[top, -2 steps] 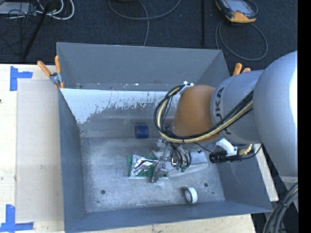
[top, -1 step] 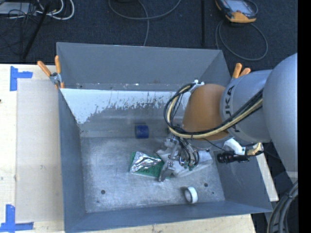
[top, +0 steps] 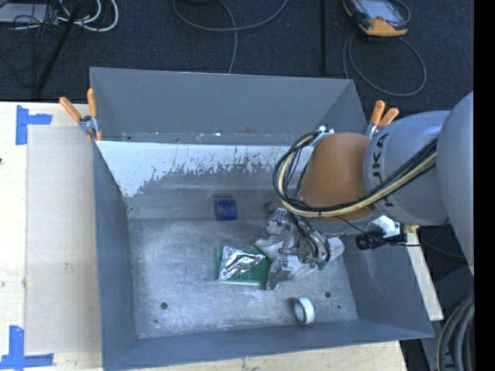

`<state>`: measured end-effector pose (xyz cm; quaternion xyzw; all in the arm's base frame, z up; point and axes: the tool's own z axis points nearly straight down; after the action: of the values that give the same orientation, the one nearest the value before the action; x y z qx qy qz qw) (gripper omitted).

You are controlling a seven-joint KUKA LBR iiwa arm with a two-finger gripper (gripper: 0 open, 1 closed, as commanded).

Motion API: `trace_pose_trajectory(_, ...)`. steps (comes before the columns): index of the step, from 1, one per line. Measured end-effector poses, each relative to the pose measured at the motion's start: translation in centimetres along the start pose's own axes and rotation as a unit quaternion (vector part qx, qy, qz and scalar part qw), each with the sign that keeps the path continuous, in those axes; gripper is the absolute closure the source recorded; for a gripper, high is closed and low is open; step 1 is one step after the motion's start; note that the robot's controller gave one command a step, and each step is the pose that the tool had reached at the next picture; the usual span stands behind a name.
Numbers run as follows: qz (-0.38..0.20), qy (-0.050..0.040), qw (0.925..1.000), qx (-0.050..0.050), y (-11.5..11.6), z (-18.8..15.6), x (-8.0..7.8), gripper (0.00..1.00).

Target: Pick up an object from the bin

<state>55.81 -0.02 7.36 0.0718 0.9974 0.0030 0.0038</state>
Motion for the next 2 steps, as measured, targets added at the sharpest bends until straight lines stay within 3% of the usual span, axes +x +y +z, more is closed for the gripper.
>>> trace_pose_trajectory(1,-0.056,-0.0043,0.9984,0.002,-2.43,-0.04,2.96,0.0)
trace_pose_trajectory(2,-0.055,0.0005,0.9985,0.002,-2.48,-0.06,3.13,1.0)
